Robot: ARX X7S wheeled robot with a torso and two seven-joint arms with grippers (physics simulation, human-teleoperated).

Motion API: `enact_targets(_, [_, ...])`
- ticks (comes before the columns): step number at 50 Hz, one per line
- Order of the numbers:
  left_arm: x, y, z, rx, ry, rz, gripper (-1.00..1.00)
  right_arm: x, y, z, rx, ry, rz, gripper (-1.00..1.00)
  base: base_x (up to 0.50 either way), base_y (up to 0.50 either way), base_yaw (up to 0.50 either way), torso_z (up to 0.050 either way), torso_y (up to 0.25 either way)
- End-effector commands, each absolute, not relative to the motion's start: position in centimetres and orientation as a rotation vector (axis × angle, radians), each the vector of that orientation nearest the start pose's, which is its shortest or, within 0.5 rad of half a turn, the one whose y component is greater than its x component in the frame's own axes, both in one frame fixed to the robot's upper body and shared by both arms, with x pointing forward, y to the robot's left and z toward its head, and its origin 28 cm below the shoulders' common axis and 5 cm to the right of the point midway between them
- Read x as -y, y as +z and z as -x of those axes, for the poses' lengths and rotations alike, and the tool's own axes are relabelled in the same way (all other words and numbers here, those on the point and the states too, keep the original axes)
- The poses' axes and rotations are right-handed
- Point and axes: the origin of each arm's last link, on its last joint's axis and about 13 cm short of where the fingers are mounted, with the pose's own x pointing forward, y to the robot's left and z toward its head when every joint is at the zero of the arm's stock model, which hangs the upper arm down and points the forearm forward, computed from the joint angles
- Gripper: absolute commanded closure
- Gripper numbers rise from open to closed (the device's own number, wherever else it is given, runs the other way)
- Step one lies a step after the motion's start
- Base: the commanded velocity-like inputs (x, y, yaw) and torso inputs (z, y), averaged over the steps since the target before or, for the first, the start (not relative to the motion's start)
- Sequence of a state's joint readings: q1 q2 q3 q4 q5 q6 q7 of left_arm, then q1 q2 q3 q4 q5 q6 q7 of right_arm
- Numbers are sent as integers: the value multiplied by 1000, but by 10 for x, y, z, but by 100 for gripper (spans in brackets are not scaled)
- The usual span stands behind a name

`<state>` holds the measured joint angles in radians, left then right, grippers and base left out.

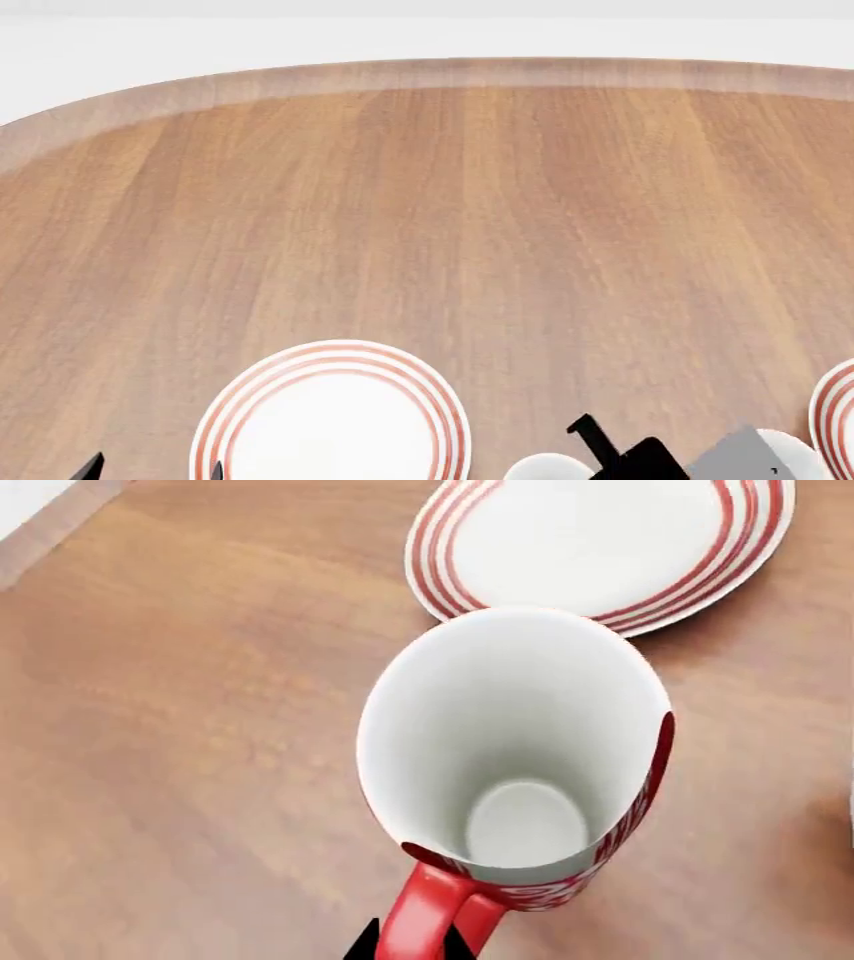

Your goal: Put the red mug on the left plate.

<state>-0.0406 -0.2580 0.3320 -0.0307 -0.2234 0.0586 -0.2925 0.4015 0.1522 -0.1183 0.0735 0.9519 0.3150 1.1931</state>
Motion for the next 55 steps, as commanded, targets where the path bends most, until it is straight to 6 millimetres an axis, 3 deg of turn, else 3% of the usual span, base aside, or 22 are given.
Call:
enact_targets(1, [-204, 9, -209, -6, -25, -37, -100, 72, 106, -286, -344, -580, -510, 100, 0, 0, 0, 0, 0])
enact_targets(4, [-204, 9, -209, -7, -26, -37, -100, 67, 112, -283, -318, -454, -498, 100, 0, 0, 0, 0, 0])
enact_targets(24, [-204, 10, -209, -5, -27, -38, -100, 55, 124, -280, -249, -107, -343, 100, 0, 0, 0, 0, 0])
enact_targets(55, [-204, 9, -209, -9, -27, -36, -100, 40, 115, -282, -288, 319, -189, 100, 0, 0, 0, 0, 0])
